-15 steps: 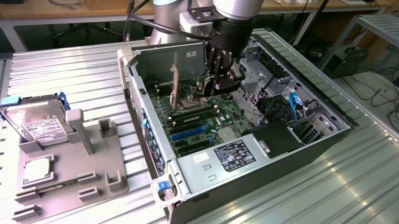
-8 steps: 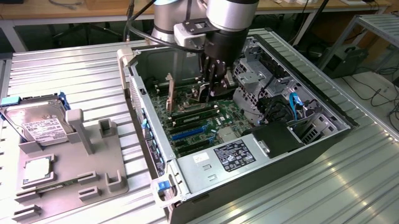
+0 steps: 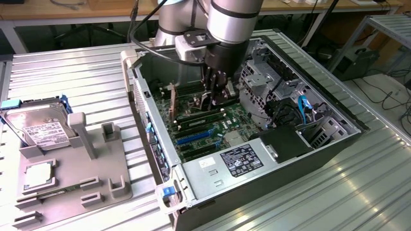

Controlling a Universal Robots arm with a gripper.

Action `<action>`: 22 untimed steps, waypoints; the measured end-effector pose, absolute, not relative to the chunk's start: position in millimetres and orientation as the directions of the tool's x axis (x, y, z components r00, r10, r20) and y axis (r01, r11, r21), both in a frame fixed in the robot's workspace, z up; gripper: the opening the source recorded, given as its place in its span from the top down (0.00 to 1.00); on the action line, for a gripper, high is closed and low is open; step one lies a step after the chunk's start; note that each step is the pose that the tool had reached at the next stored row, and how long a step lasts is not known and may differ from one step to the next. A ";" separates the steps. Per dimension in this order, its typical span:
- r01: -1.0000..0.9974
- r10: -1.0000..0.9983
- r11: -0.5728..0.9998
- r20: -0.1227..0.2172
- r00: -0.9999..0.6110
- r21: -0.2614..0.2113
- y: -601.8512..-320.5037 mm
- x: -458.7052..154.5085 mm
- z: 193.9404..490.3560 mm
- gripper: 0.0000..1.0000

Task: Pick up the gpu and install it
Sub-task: 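Insert the gpu into the slot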

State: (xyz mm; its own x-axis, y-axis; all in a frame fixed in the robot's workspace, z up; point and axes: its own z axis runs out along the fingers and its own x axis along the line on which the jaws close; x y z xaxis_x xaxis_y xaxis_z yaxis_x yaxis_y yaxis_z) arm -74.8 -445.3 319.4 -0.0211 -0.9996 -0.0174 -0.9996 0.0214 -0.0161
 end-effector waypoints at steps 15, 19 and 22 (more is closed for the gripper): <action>-1.000 -1.000 0.001 -0.027 -0.001 -0.003 -454.2 -78.0 292.4 0.72; -1.000 -1.000 0.001 -0.027 -0.001 0.006 -456.7 -79.1 286.1 0.72; -1.000 -1.000 0.000 -0.027 -0.001 0.009 -456.8 -83.0 280.7 0.72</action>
State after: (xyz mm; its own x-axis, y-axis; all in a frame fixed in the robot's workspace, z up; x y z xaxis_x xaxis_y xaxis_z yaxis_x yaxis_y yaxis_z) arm -83.0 -456.8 280.7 -0.0006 -0.9996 -0.0275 -1.0000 0.0003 0.0087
